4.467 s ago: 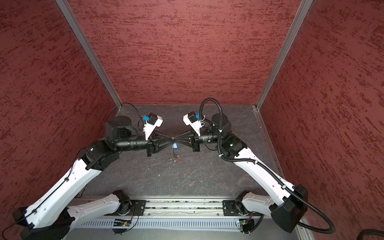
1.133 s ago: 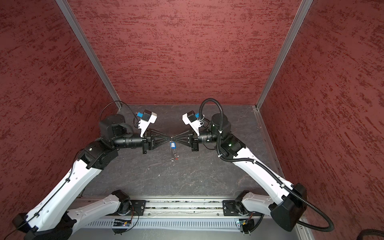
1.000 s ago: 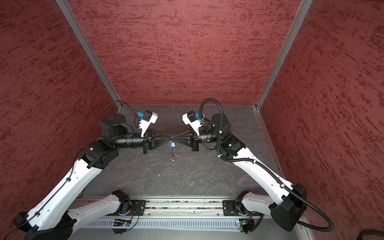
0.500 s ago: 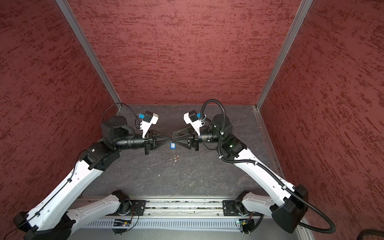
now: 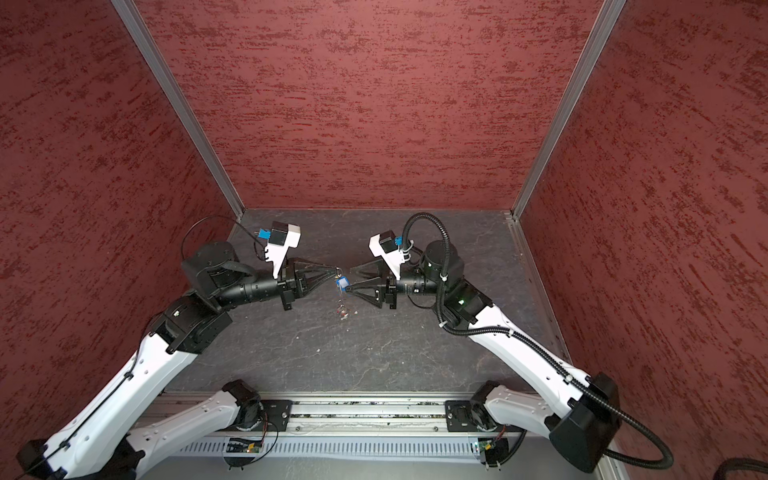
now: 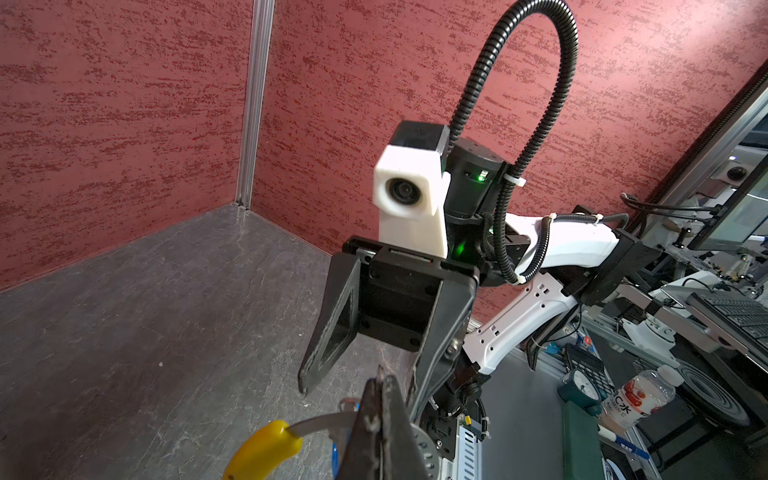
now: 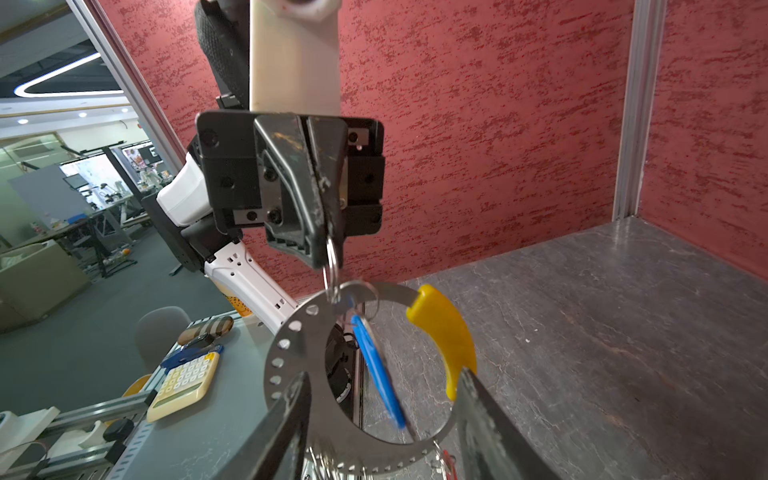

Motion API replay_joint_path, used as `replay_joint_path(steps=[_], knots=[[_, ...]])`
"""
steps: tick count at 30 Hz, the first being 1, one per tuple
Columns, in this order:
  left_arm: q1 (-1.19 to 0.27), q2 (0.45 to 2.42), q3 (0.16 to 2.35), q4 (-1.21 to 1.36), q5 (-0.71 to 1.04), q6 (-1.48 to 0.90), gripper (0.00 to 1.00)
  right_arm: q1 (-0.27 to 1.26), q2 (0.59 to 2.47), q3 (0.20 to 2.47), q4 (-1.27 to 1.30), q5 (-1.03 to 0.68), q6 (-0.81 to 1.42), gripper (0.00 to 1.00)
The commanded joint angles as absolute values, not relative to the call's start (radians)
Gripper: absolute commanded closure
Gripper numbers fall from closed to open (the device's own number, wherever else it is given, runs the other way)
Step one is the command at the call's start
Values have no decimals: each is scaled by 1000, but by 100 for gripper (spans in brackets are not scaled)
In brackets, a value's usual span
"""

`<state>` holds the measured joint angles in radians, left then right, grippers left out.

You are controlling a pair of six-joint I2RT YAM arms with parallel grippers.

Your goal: Remove the keys from the keyring

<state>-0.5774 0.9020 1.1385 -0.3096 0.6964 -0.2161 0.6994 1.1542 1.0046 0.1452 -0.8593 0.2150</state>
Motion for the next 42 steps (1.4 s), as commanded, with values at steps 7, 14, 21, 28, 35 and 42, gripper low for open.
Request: replay_joint_path(steps=[7, 14, 21, 28, 35, 42], knots=[[-593, 898, 1120, -231, 684, -241, 100, 738, 1196, 1067, 160, -853, 158, 46], [-599, 900, 1113, -221, 685, -246, 100, 742, 1210, 1100, 148, -825, 144, 53], [-600, 888, 1094, -205, 653, -253, 100, 745, 1212, 1120, 131, -845, 143, 74], [-601, 878, 1087, -188, 617, -258, 100, 753, 1207, 1126, 95, -828, 127, 83], [-600, 869, 1079, -173, 601, -264, 100, 755, 1198, 1120, 88, -824, 124, 89], [-613, 863, 1048, -119, 579, -284, 100, 759, 1196, 1135, 93, -833, 121, 100]])
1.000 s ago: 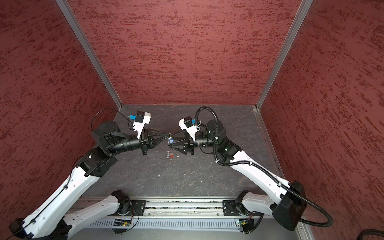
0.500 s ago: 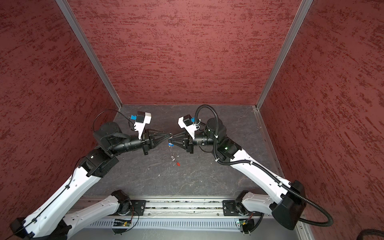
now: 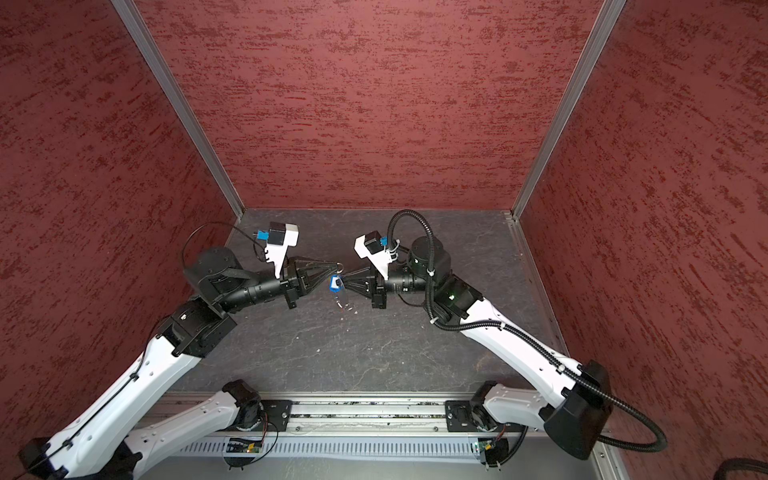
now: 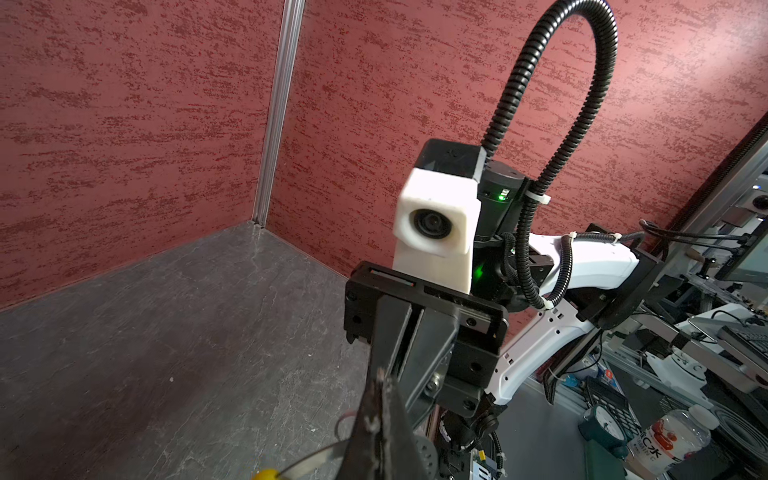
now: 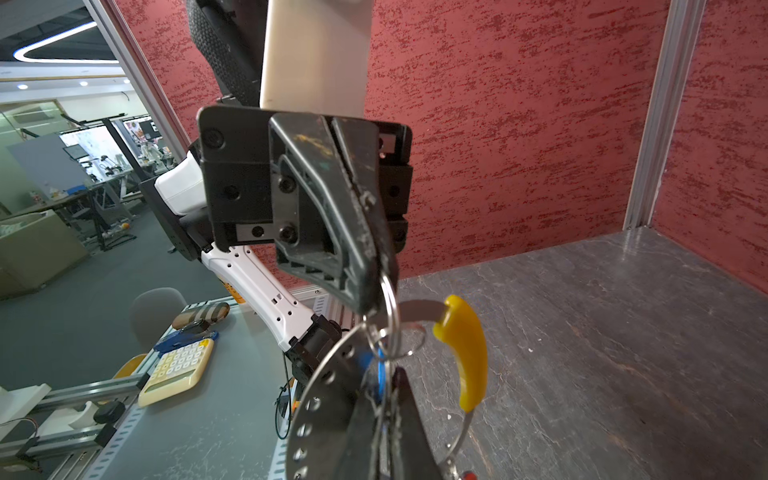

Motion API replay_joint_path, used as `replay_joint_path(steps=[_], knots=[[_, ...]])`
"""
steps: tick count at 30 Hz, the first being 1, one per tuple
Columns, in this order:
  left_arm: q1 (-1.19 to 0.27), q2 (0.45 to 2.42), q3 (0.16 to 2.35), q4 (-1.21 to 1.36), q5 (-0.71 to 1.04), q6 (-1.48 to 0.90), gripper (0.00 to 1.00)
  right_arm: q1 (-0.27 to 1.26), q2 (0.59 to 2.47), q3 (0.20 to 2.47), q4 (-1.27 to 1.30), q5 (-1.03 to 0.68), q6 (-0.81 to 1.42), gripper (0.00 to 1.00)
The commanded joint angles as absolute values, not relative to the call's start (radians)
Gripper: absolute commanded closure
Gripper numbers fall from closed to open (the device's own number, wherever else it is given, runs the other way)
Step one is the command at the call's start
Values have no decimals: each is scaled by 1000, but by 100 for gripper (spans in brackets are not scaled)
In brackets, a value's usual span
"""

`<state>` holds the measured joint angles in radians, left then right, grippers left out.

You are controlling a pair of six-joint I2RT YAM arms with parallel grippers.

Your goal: Remove the keys from the keyring

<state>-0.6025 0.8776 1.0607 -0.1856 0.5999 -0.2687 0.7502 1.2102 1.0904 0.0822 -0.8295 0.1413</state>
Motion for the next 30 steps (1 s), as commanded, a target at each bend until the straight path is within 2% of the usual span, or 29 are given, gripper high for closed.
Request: replay_joint_path(steps=[1, 15, 23, 30], knots=[[-619, 861, 1042, -109, 571, -283, 100, 759, 1198, 1138, 96, -838, 122, 100], [-682, 814, 882, 153, 497, -307, 100, 788, 1209, 1142, 188, -827, 146, 100], [-696, 818, 848, 171, 476, -281, 100, 809, 1218, 1152, 197, -822, 143, 100], [-704, 804, 856, 87, 420, -201, 100, 826, 1203, 1172, 144, -804, 108, 100]])
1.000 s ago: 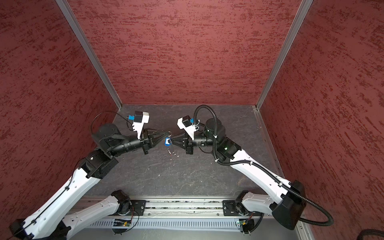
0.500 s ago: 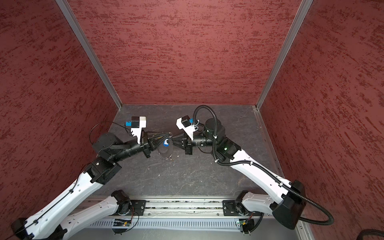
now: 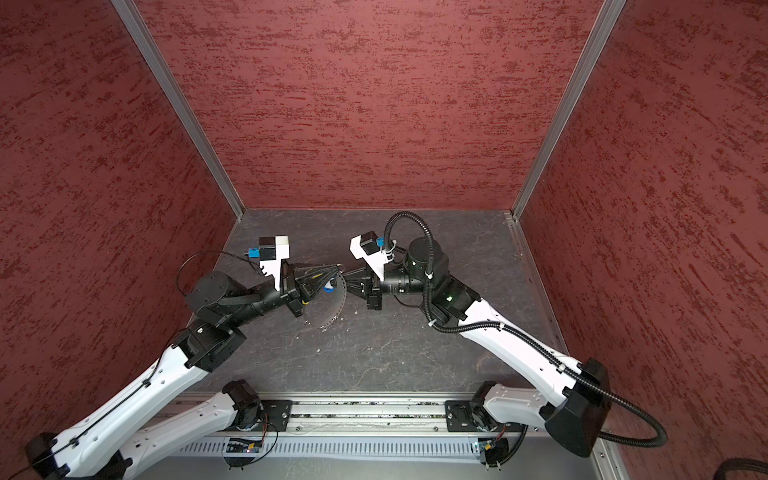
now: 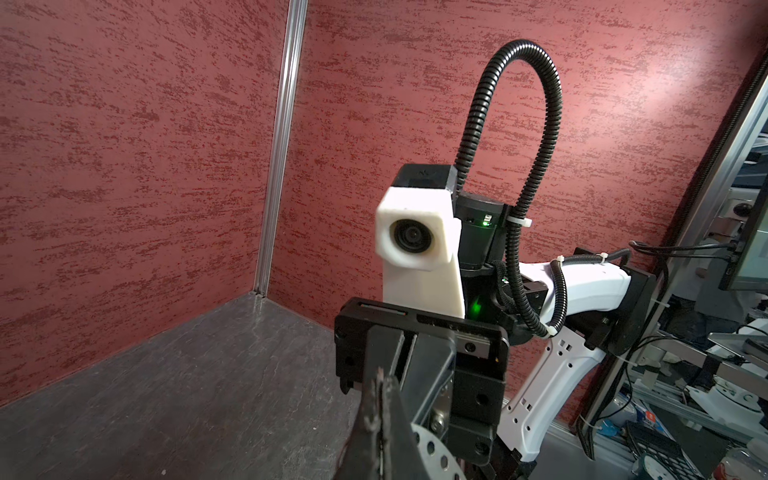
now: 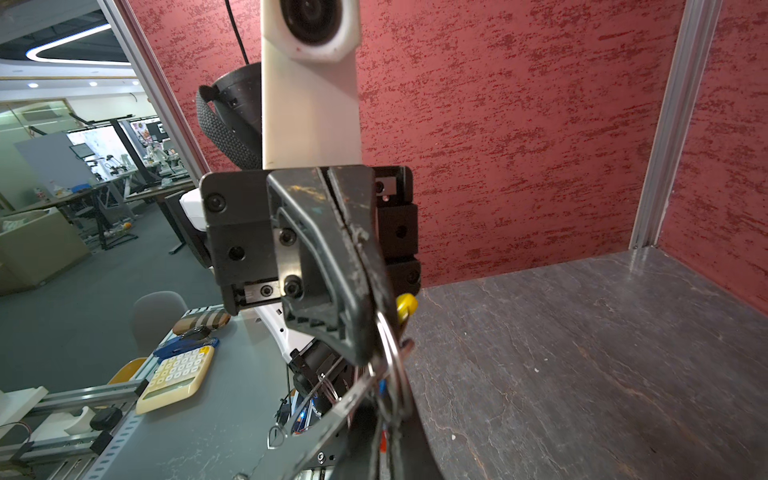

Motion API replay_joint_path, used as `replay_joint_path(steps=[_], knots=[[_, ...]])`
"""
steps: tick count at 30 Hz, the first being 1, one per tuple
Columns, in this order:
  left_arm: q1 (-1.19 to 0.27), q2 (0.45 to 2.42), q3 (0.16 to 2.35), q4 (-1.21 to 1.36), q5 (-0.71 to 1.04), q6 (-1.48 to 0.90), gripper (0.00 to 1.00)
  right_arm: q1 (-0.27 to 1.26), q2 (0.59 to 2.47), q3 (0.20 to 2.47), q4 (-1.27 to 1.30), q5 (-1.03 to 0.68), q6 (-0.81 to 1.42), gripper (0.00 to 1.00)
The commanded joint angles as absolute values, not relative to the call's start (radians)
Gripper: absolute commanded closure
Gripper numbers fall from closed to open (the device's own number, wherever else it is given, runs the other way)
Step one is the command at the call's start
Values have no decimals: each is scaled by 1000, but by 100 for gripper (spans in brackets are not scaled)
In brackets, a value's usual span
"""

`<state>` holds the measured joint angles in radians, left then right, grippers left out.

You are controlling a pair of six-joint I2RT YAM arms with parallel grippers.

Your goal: Remove the keys from the keyring

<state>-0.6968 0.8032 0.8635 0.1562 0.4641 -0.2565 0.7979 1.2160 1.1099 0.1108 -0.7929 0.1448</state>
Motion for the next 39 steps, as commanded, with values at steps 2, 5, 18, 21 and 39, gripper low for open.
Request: replay_joint_path(steps=[2, 5, 18, 21, 39], knots=[[-726, 798, 861, 54, 385, -158, 100, 832, 1200, 1178, 125, -794, 97, 100], [-758, 786, 871, 4, 321, -89, 100, 839, 1199, 1192, 95, -793, 84, 100], [-714, 730, 712, 288, 376, -156, 100, 861, 1187, 1215, -51, -755, -6, 100], [-637, 754, 651, 462, 467, -294, 100, 862, 1178, 1215, -69, -704, -8, 100], [-630, 843, 488, 916, 496, -417, 100, 862, 1158, 1257, -167, -617, -25, 100]])
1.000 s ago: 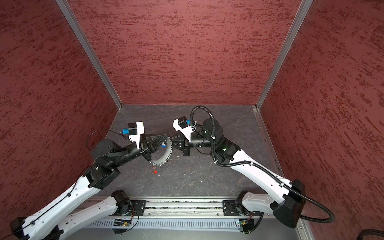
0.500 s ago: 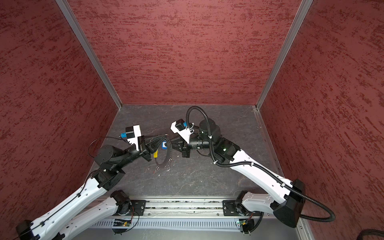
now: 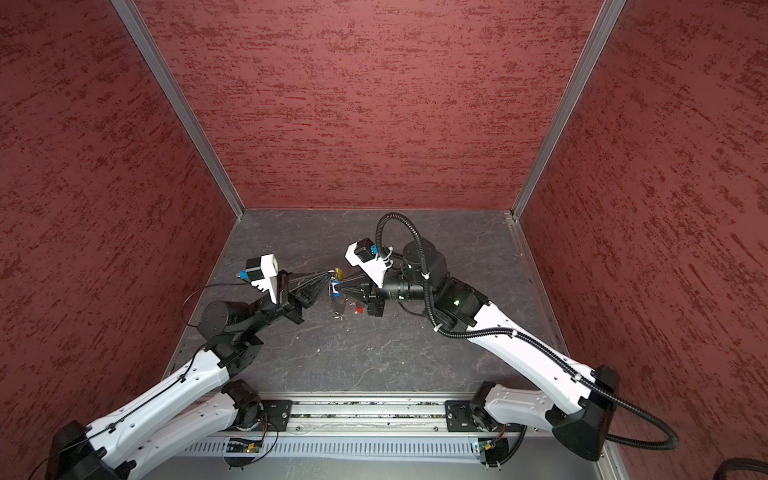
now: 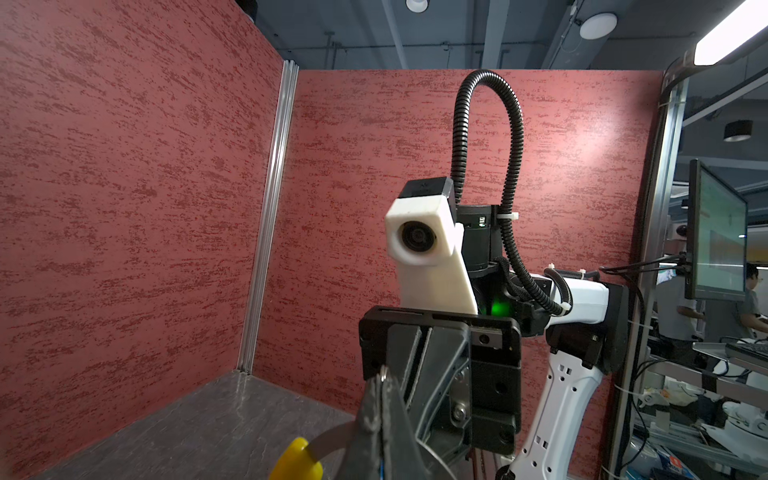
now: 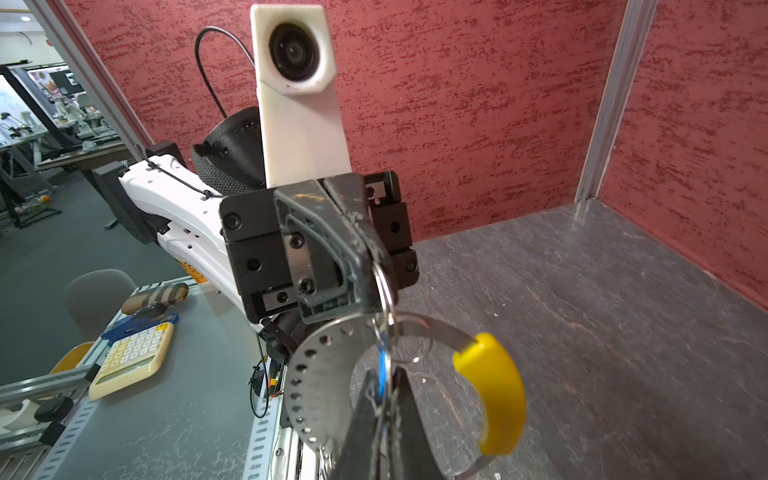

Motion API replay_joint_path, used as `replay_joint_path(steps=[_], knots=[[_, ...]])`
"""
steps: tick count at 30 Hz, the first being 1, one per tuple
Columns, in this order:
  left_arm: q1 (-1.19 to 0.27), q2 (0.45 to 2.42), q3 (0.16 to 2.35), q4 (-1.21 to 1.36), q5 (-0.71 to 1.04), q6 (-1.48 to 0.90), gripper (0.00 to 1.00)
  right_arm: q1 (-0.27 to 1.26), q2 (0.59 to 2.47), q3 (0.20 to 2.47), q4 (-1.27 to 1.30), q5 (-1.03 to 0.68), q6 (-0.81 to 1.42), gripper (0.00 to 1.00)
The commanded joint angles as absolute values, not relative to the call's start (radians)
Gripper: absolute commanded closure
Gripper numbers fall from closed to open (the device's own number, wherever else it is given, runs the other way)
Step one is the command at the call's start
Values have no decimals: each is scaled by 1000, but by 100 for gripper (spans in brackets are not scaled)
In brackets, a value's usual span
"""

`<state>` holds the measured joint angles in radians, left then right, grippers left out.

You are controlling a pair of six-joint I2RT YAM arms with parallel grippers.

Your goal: Remove the keys from the keyring

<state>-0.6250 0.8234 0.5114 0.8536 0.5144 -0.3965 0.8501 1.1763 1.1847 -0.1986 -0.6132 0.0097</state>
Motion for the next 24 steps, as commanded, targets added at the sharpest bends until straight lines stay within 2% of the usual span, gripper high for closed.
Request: replay_joint_path(steps=[1, 17, 24], knots=[[-630, 850, 484, 934, 498, -419, 100, 862, 1163, 1262, -169, -621, -25, 100], [-618, 1003, 419, 1237, 517, -511, 100, 929, 1254, 1383, -257, -575, -82, 100], [-596, 1026, 417, 1279, 561, -552, 100, 946, 1258, 1376, -260, -563, -107, 100]])
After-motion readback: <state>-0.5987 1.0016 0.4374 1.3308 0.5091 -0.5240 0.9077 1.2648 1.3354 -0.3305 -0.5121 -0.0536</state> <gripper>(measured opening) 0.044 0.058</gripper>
